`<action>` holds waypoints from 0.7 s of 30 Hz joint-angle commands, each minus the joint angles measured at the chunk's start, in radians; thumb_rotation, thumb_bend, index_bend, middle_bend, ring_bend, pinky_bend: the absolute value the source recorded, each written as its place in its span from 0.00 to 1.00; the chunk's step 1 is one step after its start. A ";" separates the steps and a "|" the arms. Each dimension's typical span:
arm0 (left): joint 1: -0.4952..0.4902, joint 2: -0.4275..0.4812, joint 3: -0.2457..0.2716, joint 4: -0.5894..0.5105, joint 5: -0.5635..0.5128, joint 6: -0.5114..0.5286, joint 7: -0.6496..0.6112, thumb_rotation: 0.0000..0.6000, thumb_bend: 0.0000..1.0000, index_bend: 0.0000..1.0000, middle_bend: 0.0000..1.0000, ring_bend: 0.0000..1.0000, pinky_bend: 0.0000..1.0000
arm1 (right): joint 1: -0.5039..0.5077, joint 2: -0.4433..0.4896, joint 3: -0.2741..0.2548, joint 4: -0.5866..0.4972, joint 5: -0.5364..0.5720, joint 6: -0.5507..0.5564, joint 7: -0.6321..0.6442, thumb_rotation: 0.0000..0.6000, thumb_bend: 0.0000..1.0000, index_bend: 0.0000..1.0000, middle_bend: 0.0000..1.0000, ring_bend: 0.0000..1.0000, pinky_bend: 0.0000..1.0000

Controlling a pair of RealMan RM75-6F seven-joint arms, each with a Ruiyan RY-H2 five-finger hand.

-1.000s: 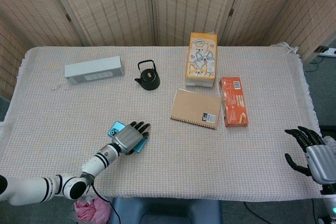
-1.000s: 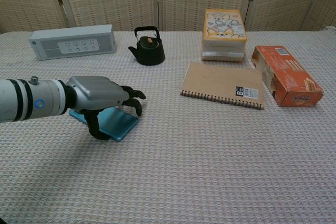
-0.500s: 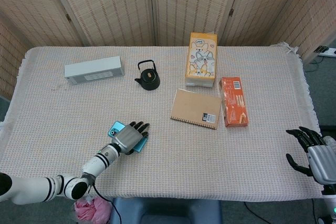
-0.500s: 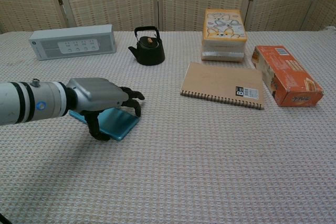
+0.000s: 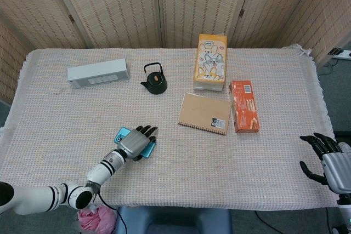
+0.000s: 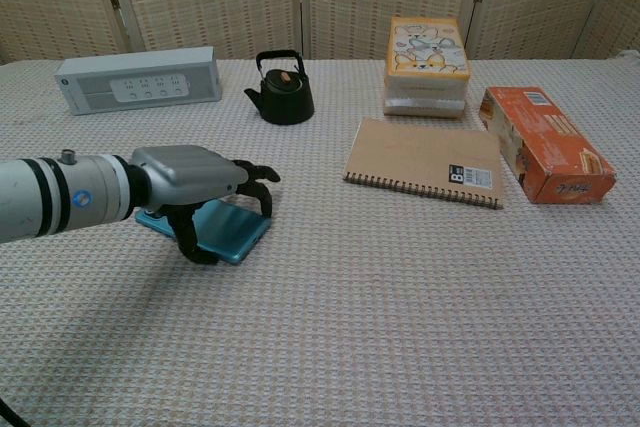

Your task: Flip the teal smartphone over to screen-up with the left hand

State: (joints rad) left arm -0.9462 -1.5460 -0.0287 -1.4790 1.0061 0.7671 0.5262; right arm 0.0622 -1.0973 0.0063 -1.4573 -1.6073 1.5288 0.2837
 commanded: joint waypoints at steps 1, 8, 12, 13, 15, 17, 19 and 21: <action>0.015 0.017 -0.026 -0.023 0.010 -0.017 -0.093 1.00 0.32 0.42 0.02 0.02 0.18 | -0.001 0.000 0.000 0.000 0.000 0.001 -0.001 1.00 0.29 0.22 0.24 0.15 0.18; 0.037 0.087 -0.085 -0.105 0.062 -0.057 -0.300 1.00 0.33 0.43 0.03 0.02 0.18 | -0.001 -0.001 0.001 0.003 0.000 0.002 0.005 1.00 0.29 0.22 0.24 0.15 0.18; 0.046 0.120 -0.111 -0.152 0.108 -0.056 -0.381 1.00 0.33 0.43 0.03 0.02 0.18 | 0.000 0.001 0.002 0.003 -0.001 0.002 0.006 1.00 0.29 0.22 0.24 0.15 0.18; 0.047 0.127 -0.119 -0.166 0.117 -0.058 -0.407 1.00 0.33 0.43 0.03 0.02 0.18 | 0.001 0.002 0.002 0.002 -0.002 0.003 0.005 1.00 0.29 0.22 0.24 0.15 0.18; 0.048 0.139 -0.135 -0.185 0.126 -0.069 -0.458 1.00 0.33 0.42 0.03 0.02 0.18 | 0.001 0.003 0.003 0.001 -0.003 0.004 0.005 1.00 0.29 0.22 0.24 0.15 0.18; 0.048 0.147 -0.148 -0.196 0.143 -0.080 -0.506 1.00 0.33 0.42 0.03 0.02 0.18 | 0.001 0.004 0.003 0.000 -0.003 0.004 0.006 1.00 0.29 0.22 0.24 0.15 0.18; 0.050 0.154 -0.161 -0.194 0.162 -0.087 -0.559 1.00 0.33 0.42 0.03 0.02 0.18 | 0.000 0.004 0.003 0.000 -0.003 0.005 0.006 1.00 0.29 0.22 0.24 0.15 0.18; 0.052 0.155 -0.167 -0.182 0.173 -0.089 -0.594 1.00 0.33 0.42 0.03 0.02 0.18 | -0.001 0.003 0.003 0.000 -0.002 0.005 0.007 1.00 0.29 0.22 0.24 0.15 0.18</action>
State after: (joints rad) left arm -0.8975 -1.4005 -0.1803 -1.6621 1.1588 0.6872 -0.0325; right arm 0.0615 -1.0941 0.0091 -1.4568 -1.6091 1.5340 0.2902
